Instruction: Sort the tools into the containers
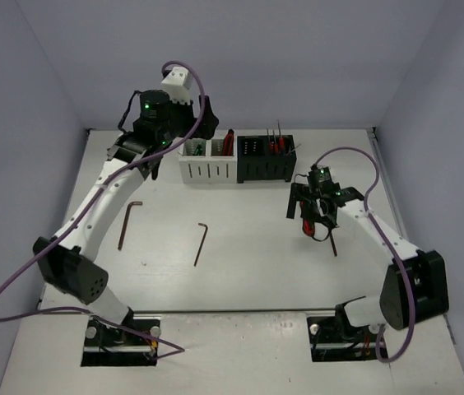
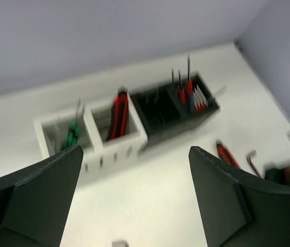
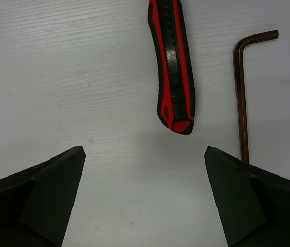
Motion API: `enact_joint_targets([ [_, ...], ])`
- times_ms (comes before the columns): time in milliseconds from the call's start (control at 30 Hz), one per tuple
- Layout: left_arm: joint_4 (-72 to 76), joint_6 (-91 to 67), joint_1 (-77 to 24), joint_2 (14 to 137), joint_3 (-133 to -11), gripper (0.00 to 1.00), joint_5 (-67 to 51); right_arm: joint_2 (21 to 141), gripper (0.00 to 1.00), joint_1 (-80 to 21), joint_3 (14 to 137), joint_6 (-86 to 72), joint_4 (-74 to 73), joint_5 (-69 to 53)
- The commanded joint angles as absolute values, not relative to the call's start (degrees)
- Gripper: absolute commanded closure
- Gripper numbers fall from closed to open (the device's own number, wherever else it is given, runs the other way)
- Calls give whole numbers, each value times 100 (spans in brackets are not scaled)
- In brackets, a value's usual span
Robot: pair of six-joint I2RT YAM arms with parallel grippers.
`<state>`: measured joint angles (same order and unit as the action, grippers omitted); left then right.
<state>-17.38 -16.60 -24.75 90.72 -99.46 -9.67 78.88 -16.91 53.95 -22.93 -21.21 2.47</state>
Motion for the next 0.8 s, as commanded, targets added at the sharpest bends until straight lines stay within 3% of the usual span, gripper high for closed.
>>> enact_joint_targets([
  [0,-3377,-2147,-2529,8249,-9031,19,-1321,8577,0,-1575,5763,-2127,-1962,652],
  [300,-3860,-2424,-2551,6950,-7451,18,-1610,9458,3,-1283,6043,-1793,-1819,179],
  [667,-3849,-2856,-2627,6988,-7014,19,-2039,10053,10,-1099,5899,-1539,-1409,-235],
  [767,-3858,-2871,-2622,6966,-6948,18,-2057,10132,18,-1090,5800,-1497,-1260,-331],
])
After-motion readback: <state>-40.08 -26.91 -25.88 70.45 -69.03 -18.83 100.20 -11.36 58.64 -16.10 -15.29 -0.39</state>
